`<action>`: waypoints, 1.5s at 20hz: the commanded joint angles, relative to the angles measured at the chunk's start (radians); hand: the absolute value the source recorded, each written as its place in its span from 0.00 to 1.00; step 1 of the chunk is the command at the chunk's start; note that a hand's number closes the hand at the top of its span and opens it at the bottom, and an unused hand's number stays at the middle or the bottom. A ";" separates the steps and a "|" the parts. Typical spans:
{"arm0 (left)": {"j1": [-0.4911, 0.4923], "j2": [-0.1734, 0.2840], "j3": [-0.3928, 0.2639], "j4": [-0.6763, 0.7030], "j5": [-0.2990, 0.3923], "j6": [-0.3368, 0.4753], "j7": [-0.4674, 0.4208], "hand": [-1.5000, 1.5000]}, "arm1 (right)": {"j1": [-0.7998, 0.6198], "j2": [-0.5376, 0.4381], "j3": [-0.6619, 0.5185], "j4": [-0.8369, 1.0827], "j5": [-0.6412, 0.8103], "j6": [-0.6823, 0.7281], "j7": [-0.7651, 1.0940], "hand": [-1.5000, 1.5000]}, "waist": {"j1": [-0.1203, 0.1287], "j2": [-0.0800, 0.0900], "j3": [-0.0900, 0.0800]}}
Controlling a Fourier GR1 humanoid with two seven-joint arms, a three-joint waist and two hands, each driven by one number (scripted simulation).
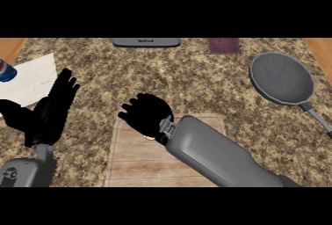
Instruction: Pick the cupcake from the cutting board and place it in the pan
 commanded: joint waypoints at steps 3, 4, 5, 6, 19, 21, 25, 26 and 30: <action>0.000 -0.018 0.007 -0.050 -0.030 0.011 0.035 0.50 | -0.037 0.011 0.029 0.103 -0.010 -0.034 -0.013 0.00 | 0.006 0.000 0.000; 0.022 -0.034 -0.006 -0.041 -0.036 -0.003 -0.001 0.50 | 0.019 0.011 0.056 0.116 0.008 -0.095 -0.030 0.00 | 0.005 0.000 0.000; -0.019 -0.021 0.015 -0.053 -0.023 0.014 0.081 0.50 | -0.006 0.011 0.034 0.145 0.024 -0.096 -0.073 0.00 | 0.004 0.000 0.000; -0.015 -0.026 0.018 -0.011 -0.033 -0.010 0.008 0.50 | 0.026 0.011 0.067 0.153 0.029 -0.157 -0.068 0.00 | 0.004 0.001 0.000; -0.070 -0.043 0.049 0.052 -0.057 -0.046 -0.007 0.50 | 0.031 0.011 0.187 0.269 -0.091 -0.248 -0.082 1.00 | 0.005 0.002 0.000; -0.036 -0.056 0.041 0.040 -0.056 -0.046 -0.004 0.50 | -0.048 0.011 0.177 0.344 -0.106 -0.310 -0.181 1.00 | 0.015 0.004 0.000; -0.061 -0.065 0.046 0.058 -0.061 -0.048 0.004 0.50 | -0.046 0.011 0.230 0.394 -0.137 -0.423 -0.206 1.00 | 0.018 0.004 0.000; -0.020 -0.070 0.036 0.028 -0.065 -0.054 -0.014 0.50 | -0.023 0.011 0.275 0.353 -0.194 -0.429 -0.139 1.00 | 0.029 0.005 0.000; -0.079 -0.082 0.035 0.052 -0.080 -0.038 0.025 0.50 | -0.050 0.011 0.253 0.320 -0.242 -0.381 -0.139 1.00 | 0.015 0.003 0.000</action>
